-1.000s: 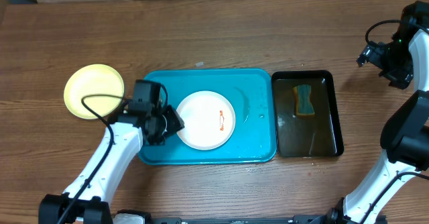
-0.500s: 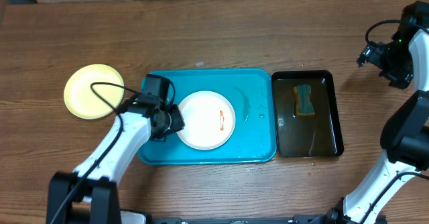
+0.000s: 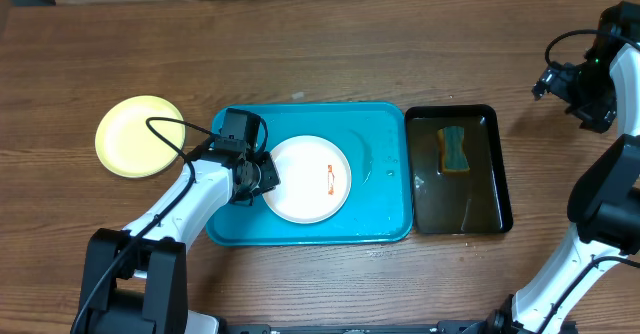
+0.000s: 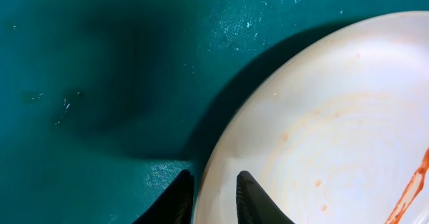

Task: Clean dirty plates on tray and stack at the side
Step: 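Lower the right gripper into the black tray and grasp the sponge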

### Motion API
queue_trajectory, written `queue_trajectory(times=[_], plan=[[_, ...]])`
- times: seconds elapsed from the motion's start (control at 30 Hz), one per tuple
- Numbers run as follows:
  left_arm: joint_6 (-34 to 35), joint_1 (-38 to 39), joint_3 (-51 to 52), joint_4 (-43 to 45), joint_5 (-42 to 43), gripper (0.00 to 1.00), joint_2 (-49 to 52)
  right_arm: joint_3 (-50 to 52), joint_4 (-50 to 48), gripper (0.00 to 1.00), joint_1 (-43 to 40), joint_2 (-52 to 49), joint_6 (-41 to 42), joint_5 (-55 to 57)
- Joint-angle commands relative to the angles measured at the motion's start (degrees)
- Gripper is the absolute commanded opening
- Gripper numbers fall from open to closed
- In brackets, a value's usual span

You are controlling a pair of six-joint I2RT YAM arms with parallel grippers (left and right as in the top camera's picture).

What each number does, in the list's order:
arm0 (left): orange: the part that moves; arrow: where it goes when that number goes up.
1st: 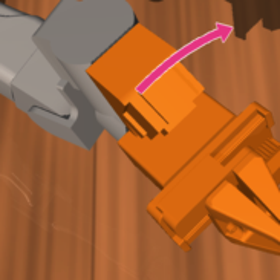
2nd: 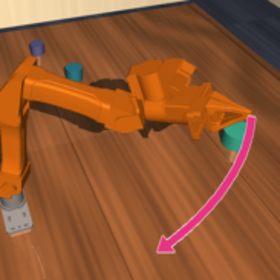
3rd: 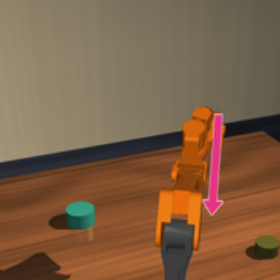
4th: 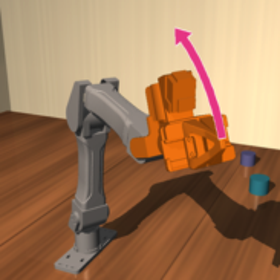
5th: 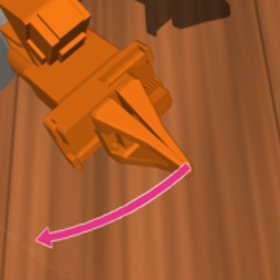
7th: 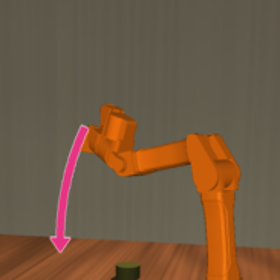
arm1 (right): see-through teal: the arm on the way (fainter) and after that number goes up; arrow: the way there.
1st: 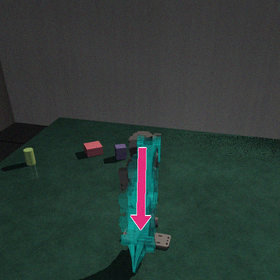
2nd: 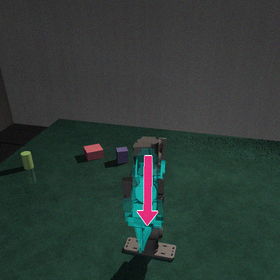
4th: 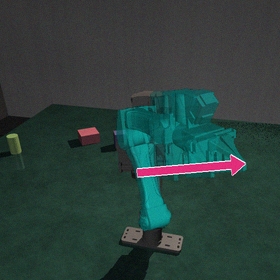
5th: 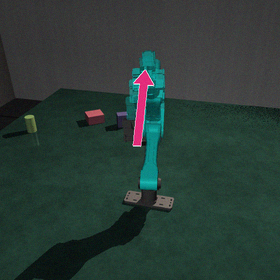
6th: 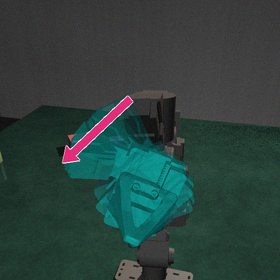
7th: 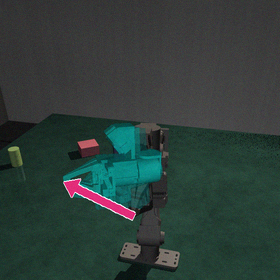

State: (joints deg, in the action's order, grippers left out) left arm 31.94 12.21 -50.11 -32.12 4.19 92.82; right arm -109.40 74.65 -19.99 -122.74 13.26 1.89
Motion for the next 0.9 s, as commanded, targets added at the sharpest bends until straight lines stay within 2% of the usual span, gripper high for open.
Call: queue_trajectory(times=[0.0,0.13,0.23,0.3,0.33,0.47,0.6,0.7,0.87], plan=[[-0.63,0.7,-0.61,-0.13,-0.79,0.22,1.18,-1.25,-0.04,1.0,0.0,0.52,-0.11,0.11],[-0.66,0.68,-0.61,-0.22,-0.5,0.17,1.73,-1.25,-2.12,1.0,0.0,0.52,-0.11,0.11],[-0.63,0.68,-0.61,-0.17,0.11,0.15,1.73,-1.25,-8.72,1.0,0.0,0.52,0.39,-0.96],[-0.66,0.68,-0.61,-0.17,0.07,0.14,1.73,-1.27,-9.68,1.0,0.0,0.52,0.48,-9.81],[-0.66,0.68,-0.61,-0.17,0.09,0.14,1.73,-1.27,-7.19,1.0,0.0,0.52,0.24,-15.54],[-0.66,0.68,-0.61,-0.09,0.04,0.14,1.73,-1.27,-4.68,1.0,-0.02,0.7,-12.15,-29.66],[-0.66,0.68,-0.61,-0.13,-0.17,0.13,1.75,-1.27,-1.51,1.0,0.39,1.25,-14.03,-40.48],[-0.66,0.68,-0.61,-0.15,-0.15,0.13,1.95,-1.27,0.81,1.0,0.9,3.58,-13.33,-41.75],[0.11,0.7,-0.61,-0.17,-0.11,0.12,2.54,-1.25,6.27,1.0,3.23,10.05,-15.06,-33.64]])
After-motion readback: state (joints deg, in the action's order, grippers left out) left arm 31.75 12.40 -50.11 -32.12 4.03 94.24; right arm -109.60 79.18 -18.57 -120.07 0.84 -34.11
